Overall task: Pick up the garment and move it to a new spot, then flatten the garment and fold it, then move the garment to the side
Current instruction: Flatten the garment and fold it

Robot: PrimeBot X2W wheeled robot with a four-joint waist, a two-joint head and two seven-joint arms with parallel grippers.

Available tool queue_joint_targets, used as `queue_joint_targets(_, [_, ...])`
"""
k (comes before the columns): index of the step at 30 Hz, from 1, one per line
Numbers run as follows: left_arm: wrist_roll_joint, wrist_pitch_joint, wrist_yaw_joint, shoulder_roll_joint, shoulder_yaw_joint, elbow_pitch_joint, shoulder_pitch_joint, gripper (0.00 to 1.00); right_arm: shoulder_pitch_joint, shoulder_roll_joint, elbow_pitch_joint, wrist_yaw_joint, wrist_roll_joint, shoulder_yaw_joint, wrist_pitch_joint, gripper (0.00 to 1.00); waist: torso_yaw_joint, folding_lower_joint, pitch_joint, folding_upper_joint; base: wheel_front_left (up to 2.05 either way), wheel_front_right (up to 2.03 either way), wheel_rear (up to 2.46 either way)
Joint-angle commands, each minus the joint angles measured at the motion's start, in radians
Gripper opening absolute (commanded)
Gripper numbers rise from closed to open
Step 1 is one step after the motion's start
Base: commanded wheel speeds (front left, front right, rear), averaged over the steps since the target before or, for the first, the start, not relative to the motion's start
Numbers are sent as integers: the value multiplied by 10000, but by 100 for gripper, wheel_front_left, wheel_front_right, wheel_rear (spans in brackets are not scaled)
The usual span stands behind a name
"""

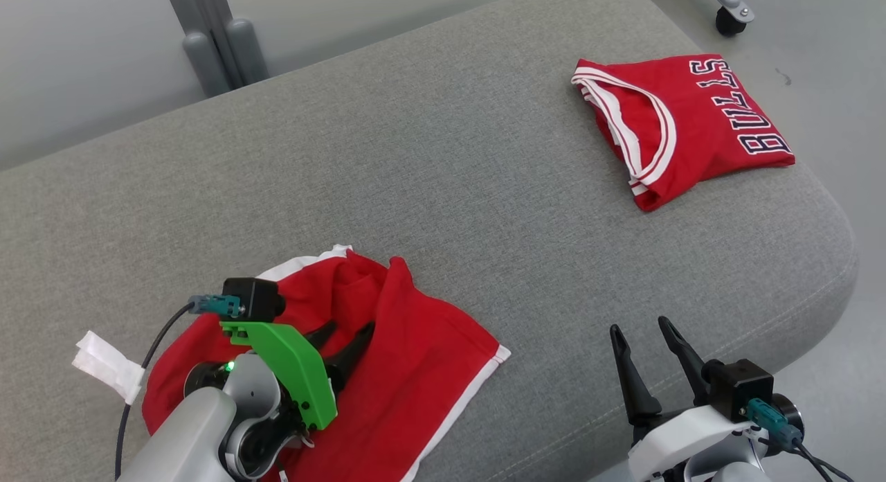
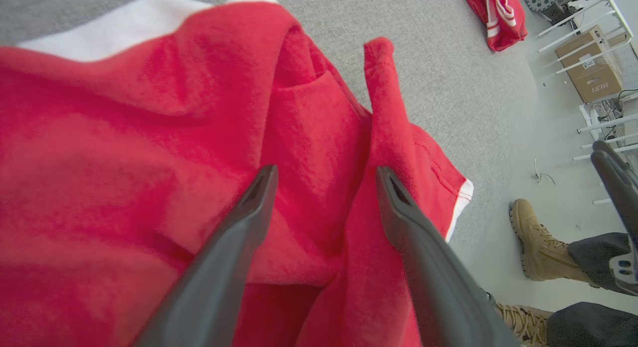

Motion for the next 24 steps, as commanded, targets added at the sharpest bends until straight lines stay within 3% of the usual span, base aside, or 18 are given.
queue_joint_targets(1, [-116,33,32,98,89,-90,153,100,36,-13,14,-16,-73,-9,-25,100,-1,0,-22,0,0,0,0])
queue_joint_targets(13, [346,77,572,347,-151,-1166,383,100,31,-13,-4,-16,-127,-28,-25,100,102,0,-106,0,0,0,0])
queue_joint_targets(19, [963,128,904,465,-533,-837,252,100,-164,-13,-126,-16,-11,61,-25,100,80,0,264,0,0,0,0])
queue_joint_targets(24, [1615,-51,911,579,-948,-176,68,100,-202,-14,-125,-16,31,96,-25,100,16,0,418,0,0,0,0])
